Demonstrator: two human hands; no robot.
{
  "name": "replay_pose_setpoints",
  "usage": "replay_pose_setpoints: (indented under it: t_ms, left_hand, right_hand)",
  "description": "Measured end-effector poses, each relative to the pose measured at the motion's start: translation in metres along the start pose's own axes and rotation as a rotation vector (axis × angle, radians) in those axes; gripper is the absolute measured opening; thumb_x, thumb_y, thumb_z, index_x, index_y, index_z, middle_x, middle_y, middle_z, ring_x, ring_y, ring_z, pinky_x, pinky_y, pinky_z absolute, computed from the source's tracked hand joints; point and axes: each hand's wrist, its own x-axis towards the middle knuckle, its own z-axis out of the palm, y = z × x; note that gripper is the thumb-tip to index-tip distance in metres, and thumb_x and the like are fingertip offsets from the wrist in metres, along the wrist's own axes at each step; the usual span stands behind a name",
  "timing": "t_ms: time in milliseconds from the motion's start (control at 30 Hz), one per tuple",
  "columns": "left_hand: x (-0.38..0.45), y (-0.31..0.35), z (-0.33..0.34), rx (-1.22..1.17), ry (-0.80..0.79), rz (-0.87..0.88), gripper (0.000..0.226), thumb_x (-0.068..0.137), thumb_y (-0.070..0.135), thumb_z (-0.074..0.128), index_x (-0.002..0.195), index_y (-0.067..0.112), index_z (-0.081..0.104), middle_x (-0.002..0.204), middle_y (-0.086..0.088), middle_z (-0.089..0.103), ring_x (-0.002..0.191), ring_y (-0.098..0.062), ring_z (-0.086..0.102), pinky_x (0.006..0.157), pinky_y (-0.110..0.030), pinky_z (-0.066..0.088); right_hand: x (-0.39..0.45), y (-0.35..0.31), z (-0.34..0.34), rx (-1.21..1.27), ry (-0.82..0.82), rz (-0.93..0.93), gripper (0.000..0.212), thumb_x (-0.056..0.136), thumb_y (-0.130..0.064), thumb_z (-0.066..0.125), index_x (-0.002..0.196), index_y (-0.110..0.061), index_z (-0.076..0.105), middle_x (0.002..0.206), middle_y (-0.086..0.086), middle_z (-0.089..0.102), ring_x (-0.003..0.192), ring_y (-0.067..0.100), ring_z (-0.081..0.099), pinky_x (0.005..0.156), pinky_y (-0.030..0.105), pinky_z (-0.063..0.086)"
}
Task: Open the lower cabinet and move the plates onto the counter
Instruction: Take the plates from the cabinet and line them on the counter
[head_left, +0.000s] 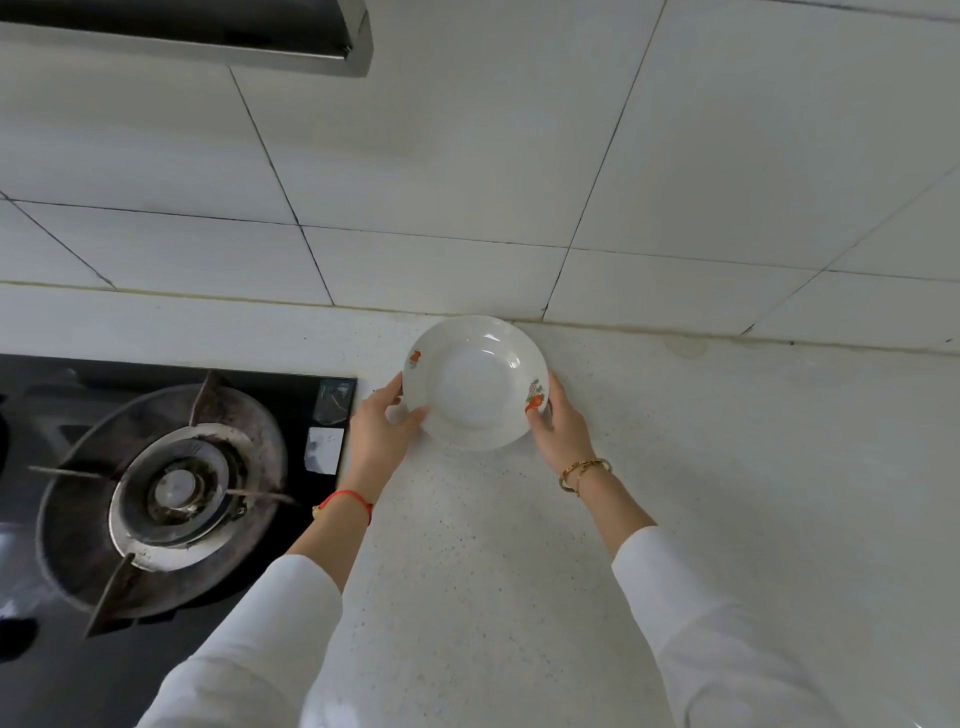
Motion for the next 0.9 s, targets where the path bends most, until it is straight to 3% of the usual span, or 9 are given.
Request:
replay_pose_setpoints:
  t_ms: [100,200,267,300,367,400,533,767,900]
  left_hand:
    - [0.005,0.000,0.000,0.060,0.019,0.031,0.053,0.084,0.029,0.071,0.134,0.029,0.054,0.108,0.001,0.059,0.099,-0.014,0.052,0.082,-0.029,0.037]
    - [0.009,0.002,0.000,0.102,-0.001,0.014,0.057,0.084,0.030,0.071,0.138,0.026,0.051,0.118,-0.006,0.057,0.103,-0.016,0.052,0.086,-0.029,0.039]
    - [0.008,0.003,-0.001,0.131,-0.020,-0.003,0.062,0.086,0.030,0.070,0.142,0.021,0.047,0.126,-0.009,0.054,0.113,-0.022,0.053,0.094,-0.031,0.041]
    - [0.005,0.004,-0.002,0.143,-0.024,-0.010,0.063,0.087,0.031,0.068,0.144,0.017,0.043,0.131,-0.010,0.052,0.120,-0.025,0.050,0.100,-0.035,0.041]
    - [-0.003,0.006,-0.007,0.167,-0.008,-0.002,0.064,0.090,0.031,0.064,0.146,0.013,0.039,0.137,-0.011,0.049,0.128,-0.029,0.043,0.108,-0.044,0.038]
    - [-0.009,0.008,-0.010,0.180,0.006,0.013,0.062,0.091,0.031,0.062,0.146,0.013,0.039,0.138,-0.011,0.049,0.130,-0.030,0.041,0.109,-0.047,0.037]
    - [-0.037,0.017,-0.023,0.232,0.004,0.089,0.054,0.093,0.028,0.060,0.142,0.011,0.045,0.141,-0.011,0.046,0.131,-0.030,0.042,0.110,-0.044,0.037]
    - [-0.112,0.041,-0.041,0.301,0.011,0.250,0.046,0.093,0.026,0.060,0.136,0.013,0.051,0.138,-0.007,0.052,0.128,-0.024,0.047,0.103,-0.026,0.034]
    - [-0.165,0.050,-0.047,0.308,0.014,0.316,0.044,0.093,0.025,0.061,0.134,0.015,0.053,0.133,-0.004,0.055,0.124,-0.021,0.051,0.102,-0.026,0.038]
  right_hand:
    - [0.007,0.001,0.002,-0.005,0.003,0.003,0.049,0.097,-0.019,0.044,0.144,-0.020,0.031,0.130,0.001,0.057,0.112,0.017,0.057,0.071,0.004,0.041]
    - [0.010,0.002,0.002,-0.034,0.012,0.009,0.048,0.096,-0.019,0.045,0.142,-0.021,0.033,0.126,0.000,0.058,0.105,0.014,0.058,0.058,0.000,0.042]
    - [0.009,0.003,0.000,-0.053,0.004,0.026,0.051,0.096,-0.020,0.047,0.144,-0.018,0.031,0.135,0.003,0.053,0.120,0.021,0.054,0.076,0.003,0.046]
    - [0.008,0.004,-0.002,-0.073,0.000,0.046,0.055,0.096,-0.022,0.048,0.146,-0.016,0.027,0.143,0.006,0.045,0.130,0.024,0.046,0.092,0.013,0.045]
    - [0.001,0.007,-0.008,-0.151,0.000,0.092,0.063,0.096,-0.025,0.048,0.150,-0.012,0.018,0.155,0.009,0.029,0.142,0.026,0.028,0.112,0.036,0.031]
    - [-0.004,0.008,-0.012,-0.197,0.006,0.090,0.063,0.096,-0.024,0.048,0.150,-0.011,0.018,0.156,0.010,0.026,0.144,0.026,0.024,0.114,0.038,0.026]
    - [-0.033,0.013,-0.033,-0.324,0.025,0.013,0.055,0.097,-0.023,0.045,0.147,-0.009,0.027,0.152,0.011,0.034,0.142,0.026,0.026,0.115,0.036,0.026]
    - [-0.110,0.006,-0.063,-0.362,0.097,-0.117,0.048,0.097,-0.022,0.046,0.142,-0.007,0.037,0.143,0.012,0.043,0.139,0.026,0.030,0.114,0.037,0.029]
    - [-0.163,0.008,-0.080,-0.356,0.121,-0.181,0.047,0.097,-0.021,0.046,0.141,-0.008,0.038,0.143,0.011,0.043,0.140,0.027,0.029,0.116,0.039,0.029]
